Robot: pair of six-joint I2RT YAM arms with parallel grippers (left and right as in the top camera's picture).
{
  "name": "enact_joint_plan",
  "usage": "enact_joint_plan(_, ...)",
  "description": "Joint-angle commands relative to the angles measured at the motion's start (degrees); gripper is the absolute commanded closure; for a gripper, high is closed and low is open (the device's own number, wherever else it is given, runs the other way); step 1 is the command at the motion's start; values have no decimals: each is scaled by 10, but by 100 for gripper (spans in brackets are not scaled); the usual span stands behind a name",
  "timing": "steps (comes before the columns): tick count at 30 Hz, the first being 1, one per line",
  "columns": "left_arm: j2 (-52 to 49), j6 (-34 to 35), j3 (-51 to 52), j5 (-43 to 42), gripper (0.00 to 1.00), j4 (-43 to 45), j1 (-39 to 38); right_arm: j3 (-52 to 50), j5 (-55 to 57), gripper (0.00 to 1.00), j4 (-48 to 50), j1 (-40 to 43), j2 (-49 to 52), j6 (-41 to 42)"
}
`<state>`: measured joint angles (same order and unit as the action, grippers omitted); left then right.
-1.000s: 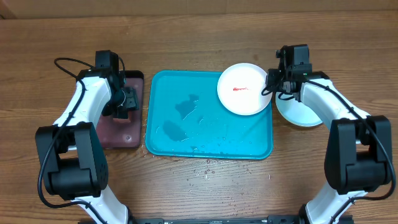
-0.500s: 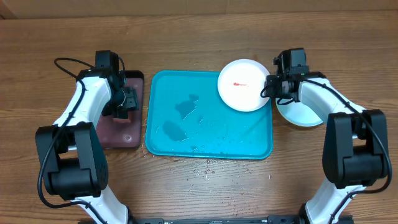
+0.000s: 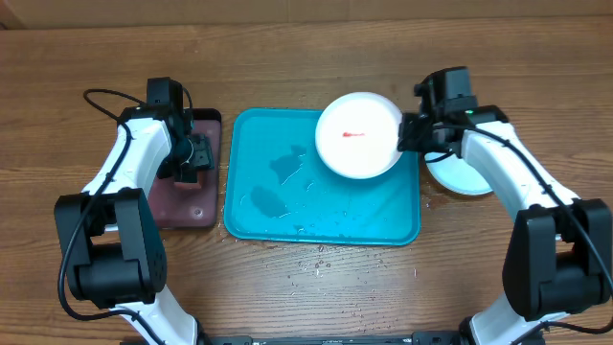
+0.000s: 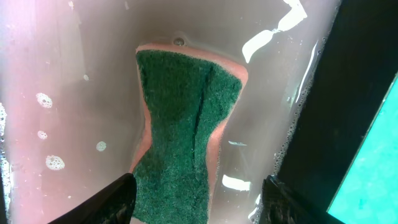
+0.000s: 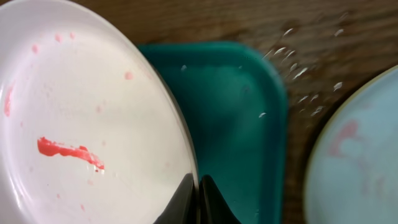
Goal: Clean dirty plates on tray and stack at the side
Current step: 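Move right gripper to the pink-rimmed plate and drag it onto the tray center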
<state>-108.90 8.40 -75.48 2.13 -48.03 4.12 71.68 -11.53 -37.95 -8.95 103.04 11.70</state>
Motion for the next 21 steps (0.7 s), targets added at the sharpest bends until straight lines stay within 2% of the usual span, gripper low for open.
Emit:
enact_joint_plan(1, 14, -7, -11, -1, 34, 1, -4, 10, -27, 96, -12, -37, -10, 52)
enact_joint_plan(14, 14, -6, -11, 10, 36, 3, -4, 10, 3, 96, 13, -152, 10, 109)
enact_joint_plan(21, 14, -5, 1, 43, 36, 23, -4, 10, 14, 96, 14, -165, 19, 111)
